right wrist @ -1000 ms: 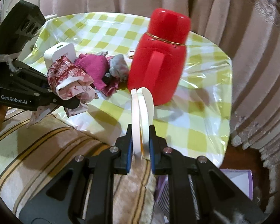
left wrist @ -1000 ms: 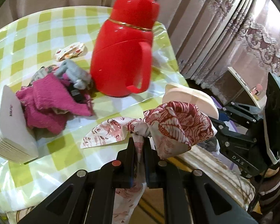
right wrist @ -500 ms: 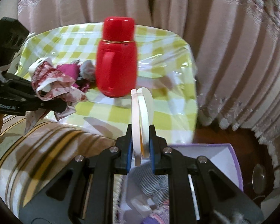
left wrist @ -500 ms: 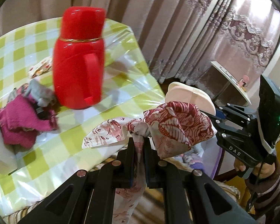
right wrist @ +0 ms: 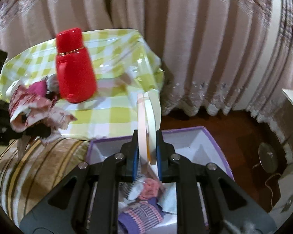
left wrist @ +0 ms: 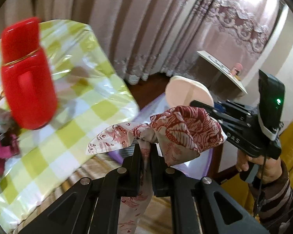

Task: Organize soft objects
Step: 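Carry the red-patterned cloth and wooden disc into the white box and release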

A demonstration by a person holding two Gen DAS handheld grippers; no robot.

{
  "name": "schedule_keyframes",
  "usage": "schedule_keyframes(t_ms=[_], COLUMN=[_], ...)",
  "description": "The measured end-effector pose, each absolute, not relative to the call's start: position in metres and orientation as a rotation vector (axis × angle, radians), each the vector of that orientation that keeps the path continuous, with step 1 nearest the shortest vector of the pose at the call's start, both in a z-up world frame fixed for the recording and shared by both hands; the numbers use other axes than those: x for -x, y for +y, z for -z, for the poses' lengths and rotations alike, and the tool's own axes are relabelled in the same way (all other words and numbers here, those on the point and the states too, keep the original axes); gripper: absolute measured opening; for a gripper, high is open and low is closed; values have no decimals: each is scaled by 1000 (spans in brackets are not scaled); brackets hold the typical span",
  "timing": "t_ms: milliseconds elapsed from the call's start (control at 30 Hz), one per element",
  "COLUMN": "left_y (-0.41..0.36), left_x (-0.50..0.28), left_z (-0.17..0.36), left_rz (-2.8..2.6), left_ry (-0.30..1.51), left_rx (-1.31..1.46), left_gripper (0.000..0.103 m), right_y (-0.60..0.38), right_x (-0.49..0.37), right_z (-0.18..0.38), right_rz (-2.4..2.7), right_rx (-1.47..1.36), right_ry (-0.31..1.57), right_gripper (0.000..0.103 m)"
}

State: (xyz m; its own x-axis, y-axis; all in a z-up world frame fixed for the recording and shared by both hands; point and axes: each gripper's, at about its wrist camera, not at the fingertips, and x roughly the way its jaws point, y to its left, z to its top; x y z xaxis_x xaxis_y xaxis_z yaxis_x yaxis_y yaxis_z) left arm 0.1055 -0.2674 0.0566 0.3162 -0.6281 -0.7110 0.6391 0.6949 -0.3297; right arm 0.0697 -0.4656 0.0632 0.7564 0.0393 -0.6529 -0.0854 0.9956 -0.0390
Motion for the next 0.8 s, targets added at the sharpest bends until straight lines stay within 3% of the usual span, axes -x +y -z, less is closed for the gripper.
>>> schedule_keyframes(t_ms=[600,667,733,800], left_y=[-374,-379,-379,-378], left_x=[-84,-83,-83,-86], left_z=[-61,-59,-58,-58], left_rz=[1029,1021,999,979], left_ry=[984,998,1003,1005], left_rx=[-135,-155,-147,-126], left_gripper=[11,19,40,47], right_y=[-543,-548,-550,-550], right_x=[-47,-46,-47,-48], right_z=[-76,-77,-74,-73], right_rz=[159,170,171,163], right_rx=[-33,-37,-40,-47], right_ry=[694,698,714,719], right_gripper=[18,19,19,22])
